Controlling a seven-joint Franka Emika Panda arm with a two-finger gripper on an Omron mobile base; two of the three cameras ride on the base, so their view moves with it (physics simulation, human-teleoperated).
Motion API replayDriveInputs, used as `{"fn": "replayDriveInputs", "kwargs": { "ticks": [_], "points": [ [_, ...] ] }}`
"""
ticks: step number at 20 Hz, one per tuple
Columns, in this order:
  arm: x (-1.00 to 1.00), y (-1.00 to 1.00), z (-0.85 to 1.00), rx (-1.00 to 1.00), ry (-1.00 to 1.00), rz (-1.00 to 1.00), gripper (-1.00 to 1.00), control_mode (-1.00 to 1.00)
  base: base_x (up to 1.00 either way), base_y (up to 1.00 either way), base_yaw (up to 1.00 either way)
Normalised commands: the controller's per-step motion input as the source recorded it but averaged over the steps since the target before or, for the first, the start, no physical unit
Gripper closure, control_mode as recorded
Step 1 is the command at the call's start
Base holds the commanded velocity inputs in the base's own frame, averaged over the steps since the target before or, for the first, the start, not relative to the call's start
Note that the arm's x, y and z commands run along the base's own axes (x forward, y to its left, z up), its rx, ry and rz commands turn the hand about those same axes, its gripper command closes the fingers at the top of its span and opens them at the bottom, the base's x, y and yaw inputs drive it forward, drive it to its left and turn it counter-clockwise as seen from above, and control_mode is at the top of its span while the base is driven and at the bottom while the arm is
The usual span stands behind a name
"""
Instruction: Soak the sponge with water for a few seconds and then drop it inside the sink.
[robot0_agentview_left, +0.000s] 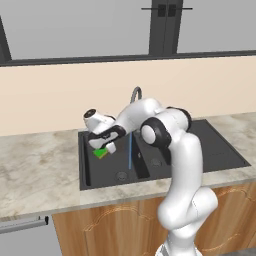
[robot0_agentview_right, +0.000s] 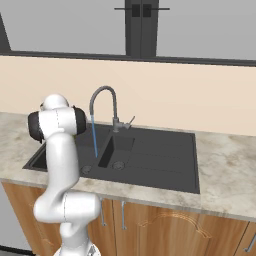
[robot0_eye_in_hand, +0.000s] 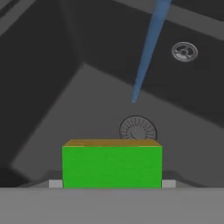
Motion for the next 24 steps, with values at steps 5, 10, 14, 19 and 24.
{"fn": "replayDriveInputs", "kwargs": {
  "ticks": [5,10,14,19,24],
  "points": [
    [0.0,0.0,0.0,0.24,0.0,0.0,1.0,-1.0,0.0,0.0,0.0],
    [0.0,0.0,0.0,0.03,0.02,0.0,1.0,-1.0,0.0,0.0,0.0],
    [0.03,0.0,-0.13,0.0,0.06,0.0,1.0,-1.0,0.0,0.0,0.0],
    [0.0,0.02,-0.13,0.02,0.0,0.0,1.0,-1.0,0.0,0.0,0.0],
    [0.0,0.11,-0.41,0.02,0.0,0.0,1.0,-1.0,0.0,0.0,0.0]
  ]
}}
